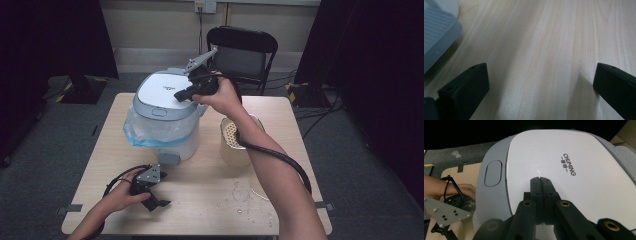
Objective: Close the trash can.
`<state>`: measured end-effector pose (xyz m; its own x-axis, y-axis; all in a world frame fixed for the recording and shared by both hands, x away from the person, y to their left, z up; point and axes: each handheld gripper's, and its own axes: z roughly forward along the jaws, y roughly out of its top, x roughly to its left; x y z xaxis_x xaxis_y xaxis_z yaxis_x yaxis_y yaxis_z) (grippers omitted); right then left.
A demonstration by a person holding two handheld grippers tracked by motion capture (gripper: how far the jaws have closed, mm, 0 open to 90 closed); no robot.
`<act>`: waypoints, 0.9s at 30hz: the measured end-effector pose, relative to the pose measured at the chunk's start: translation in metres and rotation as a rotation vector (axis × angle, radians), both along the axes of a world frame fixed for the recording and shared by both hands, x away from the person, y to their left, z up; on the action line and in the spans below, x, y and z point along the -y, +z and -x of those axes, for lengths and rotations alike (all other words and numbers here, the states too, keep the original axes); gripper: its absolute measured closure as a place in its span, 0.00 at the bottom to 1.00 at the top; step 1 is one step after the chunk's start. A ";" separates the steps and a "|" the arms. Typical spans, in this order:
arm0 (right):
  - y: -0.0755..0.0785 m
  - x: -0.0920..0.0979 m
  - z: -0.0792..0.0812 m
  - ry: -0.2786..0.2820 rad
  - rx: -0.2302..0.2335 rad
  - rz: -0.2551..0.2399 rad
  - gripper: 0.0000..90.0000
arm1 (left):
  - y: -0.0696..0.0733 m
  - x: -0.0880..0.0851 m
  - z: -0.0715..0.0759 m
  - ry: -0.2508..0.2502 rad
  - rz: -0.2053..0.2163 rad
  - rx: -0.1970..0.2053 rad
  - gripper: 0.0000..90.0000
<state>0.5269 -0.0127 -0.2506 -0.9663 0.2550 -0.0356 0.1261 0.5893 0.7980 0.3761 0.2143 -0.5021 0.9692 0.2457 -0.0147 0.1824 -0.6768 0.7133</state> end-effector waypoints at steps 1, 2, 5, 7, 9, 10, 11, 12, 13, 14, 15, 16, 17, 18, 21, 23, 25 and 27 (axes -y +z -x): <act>0.000 0.000 0.000 -0.001 0.000 0.000 1.00 | 0.000 0.000 0.000 0.000 0.001 0.000 0.00; 0.000 0.000 0.000 -0.001 -0.002 -0.001 1.00 | 0.000 0.000 0.000 0.003 0.002 -0.002 0.00; -0.001 0.001 0.000 -0.005 -0.009 -0.015 1.00 | 0.000 0.000 0.000 0.002 -0.001 0.000 0.00; -0.003 0.002 -0.001 -0.008 -0.025 -0.032 1.00 | 0.000 0.000 0.000 0.002 0.005 -0.001 0.00; -0.002 0.002 0.000 -0.007 -0.015 -0.025 1.00 | 0.000 0.000 0.000 0.002 0.001 -0.001 0.00; -0.002 0.002 0.000 -0.009 -0.015 -0.026 1.00 | 0.000 0.000 0.000 0.003 0.005 -0.001 0.00; -0.003 0.002 0.000 -0.012 -0.013 -0.027 1.00 | 0.000 0.000 0.000 0.002 0.005 -0.001 0.00; -0.003 0.002 0.001 -0.013 -0.012 -0.030 1.00 | 0.000 0.000 0.000 0.002 0.005 -0.001 0.00; -0.004 0.003 0.001 -0.008 -0.017 -0.035 1.00 | 0.000 0.000 0.000 0.003 0.005 -0.001 0.00; -0.004 0.004 0.002 -0.013 -0.027 -0.046 1.00 | 0.000 0.000 0.000 0.002 0.005 -0.001 0.00; -0.004 0.004 0.002 -0.013 -0.027 -0.046 1.00 | 0.000 0.000 0.000 0.002 0.001 0.000 0.00; -0.005 0.004 0.002 -0.015 -0.025 -0.047 1.00 | 0.000 0.000 0.000 0.000 0.002 0.001 0.00; -0.004 0.004 0.003 -0.015 -0.022 -0.045 1.00 | 0.000 0.000 0.000 -0.001 0.000 0.001 0.00; -0.004 0.003 0.003 -0.016 -0.017 -0.039 1.00 | 0.000 0.000 0.000 -0.001 0.000 0.001 0.00; -0.004 0.002 0.004 -0.015 -0.016 -0.025 1.00 | 0.000 0.000 0.000 -0.002 0.000 0.001 0.00; -0.003 0.001 0.005 -0.015 -0.011 -0.019 1.00 | 0.000 0.000 0.000 0.000 0.002 0.000 0.00; -0.003 0.001 0.005 -0.016 -0.006 -0.014 1.00 | 0.000 0.000 0.000 -0.001 0.000 0.001 0.00; -0.003 0.000 0.006 -0.020 -0.001 -0.007 1.00 | 0.000 0.000 0.000 -0.002 -0.007 0.001 0.00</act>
<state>0.5206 -0.0129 -0.2533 -0.9611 0.2744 -0.0325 0.1388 0.5813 0.8018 0.3761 0.2144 -0.5018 0.9698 0.2435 -0.0120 0.1801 -0.6823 0.7085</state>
